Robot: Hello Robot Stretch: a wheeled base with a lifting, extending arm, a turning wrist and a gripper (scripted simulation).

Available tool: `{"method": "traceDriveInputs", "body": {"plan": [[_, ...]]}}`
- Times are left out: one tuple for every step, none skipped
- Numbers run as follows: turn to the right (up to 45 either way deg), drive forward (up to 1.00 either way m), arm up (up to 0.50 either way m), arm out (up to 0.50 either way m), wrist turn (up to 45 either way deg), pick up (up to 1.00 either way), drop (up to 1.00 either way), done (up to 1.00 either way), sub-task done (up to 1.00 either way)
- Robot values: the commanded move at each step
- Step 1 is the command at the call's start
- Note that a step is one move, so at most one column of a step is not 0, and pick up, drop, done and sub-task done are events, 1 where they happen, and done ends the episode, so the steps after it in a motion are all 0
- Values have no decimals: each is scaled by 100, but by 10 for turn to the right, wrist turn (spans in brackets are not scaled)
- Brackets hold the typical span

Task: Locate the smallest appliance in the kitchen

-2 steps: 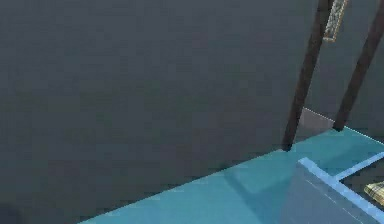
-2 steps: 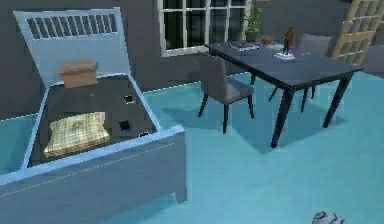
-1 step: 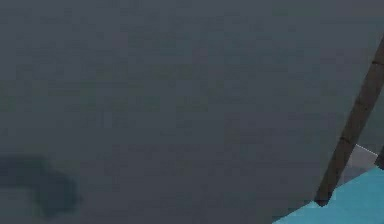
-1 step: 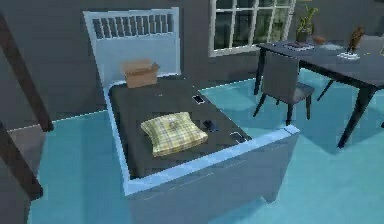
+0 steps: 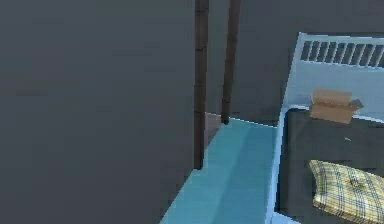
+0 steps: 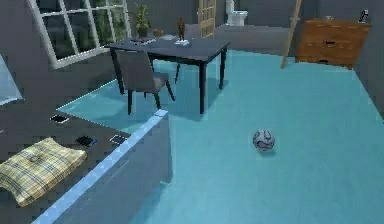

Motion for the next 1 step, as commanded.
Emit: {"method": "traceDriveInputs", "body": {"plan": [[0, 65, 0, 0, 0, 0, 0, 0, 0]]}}
